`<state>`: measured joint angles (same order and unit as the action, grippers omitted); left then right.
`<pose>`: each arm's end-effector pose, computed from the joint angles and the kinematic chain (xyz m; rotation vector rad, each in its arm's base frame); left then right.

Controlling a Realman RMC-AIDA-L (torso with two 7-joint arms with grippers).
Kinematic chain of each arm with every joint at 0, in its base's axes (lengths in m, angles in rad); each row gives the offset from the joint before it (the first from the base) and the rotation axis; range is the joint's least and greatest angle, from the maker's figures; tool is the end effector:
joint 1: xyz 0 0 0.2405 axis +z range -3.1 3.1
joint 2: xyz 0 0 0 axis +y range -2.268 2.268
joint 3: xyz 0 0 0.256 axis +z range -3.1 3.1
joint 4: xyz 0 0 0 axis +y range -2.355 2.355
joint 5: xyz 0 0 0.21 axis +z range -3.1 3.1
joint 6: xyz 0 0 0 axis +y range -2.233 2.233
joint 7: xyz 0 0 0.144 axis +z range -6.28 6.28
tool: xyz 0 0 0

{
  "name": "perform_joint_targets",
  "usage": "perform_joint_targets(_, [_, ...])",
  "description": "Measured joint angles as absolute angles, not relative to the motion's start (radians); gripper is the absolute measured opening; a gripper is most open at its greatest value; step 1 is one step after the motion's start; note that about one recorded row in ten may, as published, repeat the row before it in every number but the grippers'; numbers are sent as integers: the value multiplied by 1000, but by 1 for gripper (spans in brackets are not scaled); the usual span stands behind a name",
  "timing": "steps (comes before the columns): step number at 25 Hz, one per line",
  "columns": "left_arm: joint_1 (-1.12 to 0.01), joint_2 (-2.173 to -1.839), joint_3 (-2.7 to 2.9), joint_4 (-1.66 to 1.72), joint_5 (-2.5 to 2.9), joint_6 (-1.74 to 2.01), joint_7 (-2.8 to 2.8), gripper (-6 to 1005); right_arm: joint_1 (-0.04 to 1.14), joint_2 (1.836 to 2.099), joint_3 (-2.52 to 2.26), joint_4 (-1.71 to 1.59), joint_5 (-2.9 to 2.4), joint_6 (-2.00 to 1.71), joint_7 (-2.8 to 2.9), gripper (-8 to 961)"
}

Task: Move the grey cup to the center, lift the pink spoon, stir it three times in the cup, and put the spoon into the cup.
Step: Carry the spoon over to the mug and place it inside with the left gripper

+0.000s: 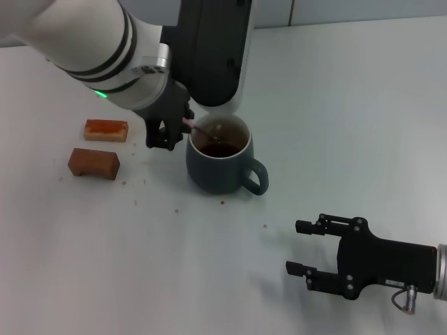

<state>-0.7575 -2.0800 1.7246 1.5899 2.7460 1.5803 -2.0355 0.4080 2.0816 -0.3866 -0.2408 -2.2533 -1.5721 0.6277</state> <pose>-0.0758 0.3471 -0.0232 -2.6565 0.5724 0.8473 0.3154 0.2334 -0.0624 -2.7310 0.2807 0.7403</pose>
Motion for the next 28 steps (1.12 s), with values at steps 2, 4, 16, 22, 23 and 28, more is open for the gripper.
perform_joint_targets(2, [-758, -2080, 1723, 1601, 2746, 1609, -2037, 176, 408, 2082, -387, -241, -2253, -1572, 628, 674])
perform_joint_targets(4, [-758, -2080, 1722, 1608, 2743, 1631, -2038, 177, 408, 2082, -387, -241, -2253, -1572, 628, 674])
perform_joint_targets(16, [-752, -2080, 1743, 1634, 2684, 1605, -2035, 183, 408, 2082, -387, -241, -2253, -1575, 630, 675])
perform_joint_targets(22, [-756, -2080, 1746, 1605, 2692, 1551, -2038, 186, 408, 2082, -387, -240, -2253, -1575, 631, 675])
perform_joint_targets(23, [-760, -2080, 1741, 1590, 2706, 1546, -2041, 186, 408, 2082, -387, -240, -2253, -1575, 631, 675])
perform_joint_targets(28, [-765, -2080, 1724, 1579, 2748, 1565, -2062, 188, 410, 2082, -386, -236, -2253, -1575, 631, 675])
